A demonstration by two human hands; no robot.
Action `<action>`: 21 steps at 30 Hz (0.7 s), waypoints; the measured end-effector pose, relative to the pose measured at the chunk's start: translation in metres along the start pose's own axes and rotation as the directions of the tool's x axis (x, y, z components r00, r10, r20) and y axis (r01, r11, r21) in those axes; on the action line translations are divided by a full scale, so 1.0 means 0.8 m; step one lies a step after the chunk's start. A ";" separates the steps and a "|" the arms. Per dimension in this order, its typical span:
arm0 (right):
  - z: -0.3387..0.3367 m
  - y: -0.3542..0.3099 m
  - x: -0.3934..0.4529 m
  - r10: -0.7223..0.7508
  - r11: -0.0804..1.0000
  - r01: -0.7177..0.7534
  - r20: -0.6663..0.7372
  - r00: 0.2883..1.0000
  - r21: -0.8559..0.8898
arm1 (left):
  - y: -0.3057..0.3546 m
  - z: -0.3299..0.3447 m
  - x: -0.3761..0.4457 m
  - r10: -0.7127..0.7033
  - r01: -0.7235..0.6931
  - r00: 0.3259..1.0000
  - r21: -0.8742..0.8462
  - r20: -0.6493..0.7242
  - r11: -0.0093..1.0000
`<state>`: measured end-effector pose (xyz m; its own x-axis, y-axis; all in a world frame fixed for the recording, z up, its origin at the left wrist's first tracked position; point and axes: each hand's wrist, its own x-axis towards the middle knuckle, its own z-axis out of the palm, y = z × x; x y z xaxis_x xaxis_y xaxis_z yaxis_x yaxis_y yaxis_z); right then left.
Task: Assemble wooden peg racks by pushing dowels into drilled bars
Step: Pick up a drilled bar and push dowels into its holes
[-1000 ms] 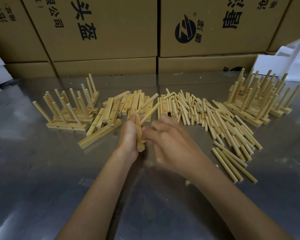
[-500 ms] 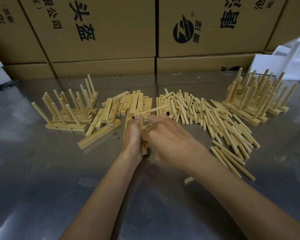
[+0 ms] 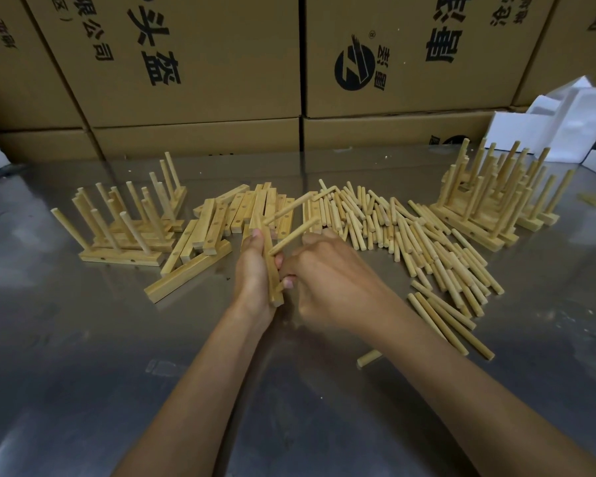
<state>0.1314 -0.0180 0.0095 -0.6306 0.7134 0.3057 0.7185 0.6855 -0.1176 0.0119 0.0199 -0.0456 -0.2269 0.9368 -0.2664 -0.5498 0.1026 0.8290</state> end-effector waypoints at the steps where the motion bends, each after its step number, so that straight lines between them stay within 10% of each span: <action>1: -0.002 -0.004 0.001 0.005 1.000 -0.005 0.001 1.000 -0.027 | 0.000 0.001 -0.001 0.001 -0.001 1.000 0.001 -0.003 1.000; 21: -0.010 -0.018 0.010 0.152 0.988 -0.151 0.052 0.987 -0.006 | 0.000 -0.002 0.006 0.104 -0.105 0.992 -0.017 -0.073 0.994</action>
<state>0.1183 -0.0233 0.0210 -0.5288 0.8156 0.2348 0.8075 0.5687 -0.1570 0.0099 0.0239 -0.0477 -0.3411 0.9153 -0.2142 -0.5362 -0.0023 0.8441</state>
